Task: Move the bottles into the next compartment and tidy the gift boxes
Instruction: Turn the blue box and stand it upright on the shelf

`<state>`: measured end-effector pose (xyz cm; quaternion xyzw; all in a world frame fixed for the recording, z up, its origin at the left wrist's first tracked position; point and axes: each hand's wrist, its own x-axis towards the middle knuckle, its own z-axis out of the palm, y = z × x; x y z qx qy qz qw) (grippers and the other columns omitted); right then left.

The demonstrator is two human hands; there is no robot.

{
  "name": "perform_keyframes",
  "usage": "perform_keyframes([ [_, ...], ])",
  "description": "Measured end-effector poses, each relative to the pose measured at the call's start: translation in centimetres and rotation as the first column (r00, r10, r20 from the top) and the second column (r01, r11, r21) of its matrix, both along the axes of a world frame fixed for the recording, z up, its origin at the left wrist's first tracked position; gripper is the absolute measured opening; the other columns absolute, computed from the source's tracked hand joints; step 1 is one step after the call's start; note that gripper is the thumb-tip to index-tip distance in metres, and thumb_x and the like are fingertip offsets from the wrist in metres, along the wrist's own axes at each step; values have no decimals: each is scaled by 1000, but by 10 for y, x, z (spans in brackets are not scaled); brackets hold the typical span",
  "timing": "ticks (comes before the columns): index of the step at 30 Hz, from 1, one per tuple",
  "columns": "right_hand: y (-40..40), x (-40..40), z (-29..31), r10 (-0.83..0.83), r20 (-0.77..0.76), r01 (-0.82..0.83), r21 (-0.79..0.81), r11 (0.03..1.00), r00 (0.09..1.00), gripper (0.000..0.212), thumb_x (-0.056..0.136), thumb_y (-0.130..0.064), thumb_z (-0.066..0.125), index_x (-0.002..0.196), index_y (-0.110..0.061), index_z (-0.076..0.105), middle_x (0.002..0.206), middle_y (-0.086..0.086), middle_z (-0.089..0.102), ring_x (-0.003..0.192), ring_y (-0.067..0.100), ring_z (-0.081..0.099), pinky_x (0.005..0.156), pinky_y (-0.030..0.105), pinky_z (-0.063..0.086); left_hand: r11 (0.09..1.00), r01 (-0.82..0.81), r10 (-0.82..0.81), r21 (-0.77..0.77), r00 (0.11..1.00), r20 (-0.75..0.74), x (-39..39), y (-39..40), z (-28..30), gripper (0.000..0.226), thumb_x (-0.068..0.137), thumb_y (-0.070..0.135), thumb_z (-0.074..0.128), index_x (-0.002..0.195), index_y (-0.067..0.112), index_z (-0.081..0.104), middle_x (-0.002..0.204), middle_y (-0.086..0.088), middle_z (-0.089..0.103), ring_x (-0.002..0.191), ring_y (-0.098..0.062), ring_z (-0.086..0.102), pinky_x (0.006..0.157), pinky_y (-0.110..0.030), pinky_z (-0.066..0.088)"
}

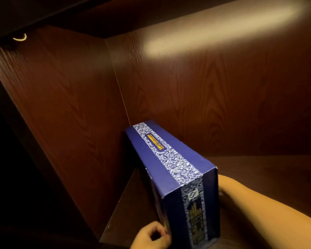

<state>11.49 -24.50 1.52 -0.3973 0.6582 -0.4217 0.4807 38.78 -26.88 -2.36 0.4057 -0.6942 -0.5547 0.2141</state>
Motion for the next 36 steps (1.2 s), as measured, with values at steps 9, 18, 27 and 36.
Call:
perform_keyframes([
  [9,68,-45,-5,-331,220,342,-15,939,918,32,97,-24,51,89,-11,79,89,10,77,81,27,74,68,35,56,999,-30,36,34,981,-189,-96,52,-1,40,66,31,83,60,17,46,59,4,50,52,-4,43,56,-13,35],
  [18,122,-36,-34,-582,358,663,-164,731,730,28,94,-43,51,116,-31,64,120,-9,65,108,11,59,100,37,38,998,-55,59,26,965,-254,-161,64,-21,38,61,56,75,60,26,52,71,4,53,61,-5,48,66,-20,42],
  [27,140,32,-57,-490,-381,472,-147,869,784,105,48,-84,64,143,-47,35,137,-28,42,129,6,47,104,28,39,956,-288,261,-64,928,-266,-77,-74,-31,25,67,26,84,79,17,65,77,-6,65,72,-20,60,63,-16,48],
  [36,127,33,-71,-475,-673,437,-242,866,568,107,76,-66,64,154,-35,-2,160,-19,18,142,5,30,108,22,34,912,-242,310,-332,936,166,-60,-192,-38,109,59,39,88,148,21,26,146,-2,46,134,-27,40,110,-45,29],
])
